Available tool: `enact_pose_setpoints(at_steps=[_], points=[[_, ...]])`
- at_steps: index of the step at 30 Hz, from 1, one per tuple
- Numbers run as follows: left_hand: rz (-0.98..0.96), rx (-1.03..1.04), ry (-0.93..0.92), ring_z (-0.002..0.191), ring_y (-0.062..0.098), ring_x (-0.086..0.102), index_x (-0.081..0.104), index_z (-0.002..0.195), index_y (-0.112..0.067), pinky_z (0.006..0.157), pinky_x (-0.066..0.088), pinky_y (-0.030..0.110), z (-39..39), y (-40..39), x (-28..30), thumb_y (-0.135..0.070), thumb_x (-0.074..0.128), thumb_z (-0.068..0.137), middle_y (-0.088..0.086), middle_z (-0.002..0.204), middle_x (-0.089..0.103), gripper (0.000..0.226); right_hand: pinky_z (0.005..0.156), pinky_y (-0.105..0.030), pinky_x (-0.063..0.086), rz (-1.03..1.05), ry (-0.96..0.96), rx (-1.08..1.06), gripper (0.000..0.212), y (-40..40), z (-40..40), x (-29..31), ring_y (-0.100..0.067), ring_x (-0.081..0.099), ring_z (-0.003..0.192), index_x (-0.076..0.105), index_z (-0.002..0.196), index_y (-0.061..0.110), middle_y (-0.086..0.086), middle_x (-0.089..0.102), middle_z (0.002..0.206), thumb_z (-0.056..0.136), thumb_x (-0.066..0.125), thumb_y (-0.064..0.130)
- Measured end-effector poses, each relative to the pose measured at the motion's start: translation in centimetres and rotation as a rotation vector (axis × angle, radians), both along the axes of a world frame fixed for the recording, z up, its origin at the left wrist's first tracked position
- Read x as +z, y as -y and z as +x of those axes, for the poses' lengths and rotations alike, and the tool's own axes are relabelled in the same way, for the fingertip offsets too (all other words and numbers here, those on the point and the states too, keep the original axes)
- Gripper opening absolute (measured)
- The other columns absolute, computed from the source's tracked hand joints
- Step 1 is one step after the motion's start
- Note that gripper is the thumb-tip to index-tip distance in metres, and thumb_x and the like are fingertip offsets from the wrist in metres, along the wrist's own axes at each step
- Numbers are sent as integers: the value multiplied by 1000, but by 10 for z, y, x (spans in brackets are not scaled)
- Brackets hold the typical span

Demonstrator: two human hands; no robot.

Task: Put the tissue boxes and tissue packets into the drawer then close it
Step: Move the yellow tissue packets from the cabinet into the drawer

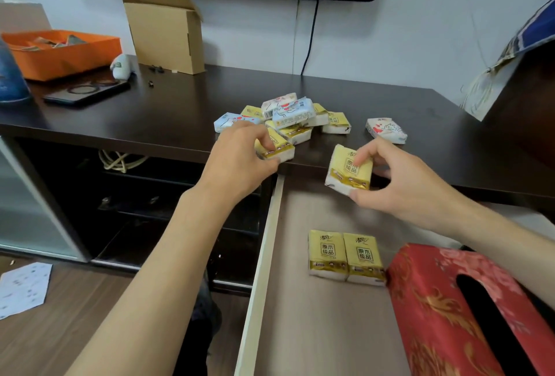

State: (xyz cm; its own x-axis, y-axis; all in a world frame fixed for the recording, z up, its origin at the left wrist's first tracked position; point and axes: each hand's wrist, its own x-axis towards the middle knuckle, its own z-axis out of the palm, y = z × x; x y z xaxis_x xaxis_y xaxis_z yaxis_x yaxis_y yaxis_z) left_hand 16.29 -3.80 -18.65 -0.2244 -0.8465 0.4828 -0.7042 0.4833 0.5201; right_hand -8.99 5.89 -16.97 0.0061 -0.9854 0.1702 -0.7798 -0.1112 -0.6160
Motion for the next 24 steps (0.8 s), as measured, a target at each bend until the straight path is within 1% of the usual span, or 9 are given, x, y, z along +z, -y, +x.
enact_pose_setpoints(at_steps=[3, 5, 8, 11, 14, 16, 18, 20, 24], points=[[-9, 5, 56, 110, 26, 56, 61, 76, -27, 84, 40, 30, -1, -4, 3, -30, 83, 72, 4, 111, 68, 23, 91, -40, 60, 9, -38, 54, 45, -23, 0, -6, -2, 71, 105, 49, 99, 48, 20, 69, 118, 65, 78, 50], [14, -13, 54, 110, 28, 55, 60, 77, -27, 87, 42, 33, -2, -12, 4, -28, 83, 68, 5, 110, 66, 26, 88, -43, 60, 9, -68, 75, 47, -37, -1, -12, -4, 71, 103, 48, 101, 46, 19, 68, 115, 68, 81, 47], [60, -70, 6, 108, 26, 53, 58, 82, -30, 79, 40, 31, -6, -35, 6, -26, 83, 65, 2, 110, 61, 31, 91, -46, 58, 51, -129, 92, 49, -52, -5, -19, -7, 67, 109, 46, 105, 47, 19, 67, 113, 71, 81, 51], [171, -203, -78, 102, 17, 56, 56, 83, -35, 70, 41, 21, -10, -66, 10, -26, 83, 66, -1, 108, 62, 33, 85, -49, 57, 150, -229, 91, 53, -61, -10, -23, -12, 66, 104, 42, 105, 51, 15, 67, 109, 67, 77, 63], [388, -426, -68, 78, -4, 61, 59, 91, -32, 61, 44, 12, -17, -98, 8, -23, 87, 68, -10, 101, 64, 38, 73, -32, 50, 240, -355, 113, 58, -69, -13, -28, -1, 57, 92, 40, 103, 52, 20, 61, 104, 60, 73, 73], [435, -506, 45, 71, -8, 55, 58, 92, -35, 62, 44, 11, -21, -115, 3, -26, 88, 66, -12, 100, 63, 40, 78, -32, 50, 275, -410, 141, 61, -73, -15, -30, -1, 56, 94, 42, 104, 52, 20, 59, 106, 59, 75, 74], [408, -531, 193, 81, -6, 54, 56, 91, -38, 71, 47, 16, -22, -127, -4, -32, 87, 65, -14, 104, 59, 40, 87, -35, 52, 287, -460, 184, 66, -78, -15, -31, -1, 57, 100, 42, 111, 53, 22, 57, 109, 60, 75, 78], [391, -538, 326, 94, 3, 54, 54, 89, -40, 83, 51, 27, -21, -136, -12, -39, 85, 65, -18, 106, 55, 39, 90, -34, 51, 284, -487, 220, 70, -81, -15, -28, 0, 55, 104, 41, 116, 56, 24, 56, 110, 60, 73, 82], [335, -577, 509, 96, 6, 53, 48, 89, -44, 82, 51, 30, -14, -144, -28, -48, 81, 66, -20, 106, 51, 40, 89, -28, 41, 227, -595, 273, 72, -84, -12, -23, -4, 48, 103, 40, 119, 54, 22, 52, 105, 61, 62, 89]])
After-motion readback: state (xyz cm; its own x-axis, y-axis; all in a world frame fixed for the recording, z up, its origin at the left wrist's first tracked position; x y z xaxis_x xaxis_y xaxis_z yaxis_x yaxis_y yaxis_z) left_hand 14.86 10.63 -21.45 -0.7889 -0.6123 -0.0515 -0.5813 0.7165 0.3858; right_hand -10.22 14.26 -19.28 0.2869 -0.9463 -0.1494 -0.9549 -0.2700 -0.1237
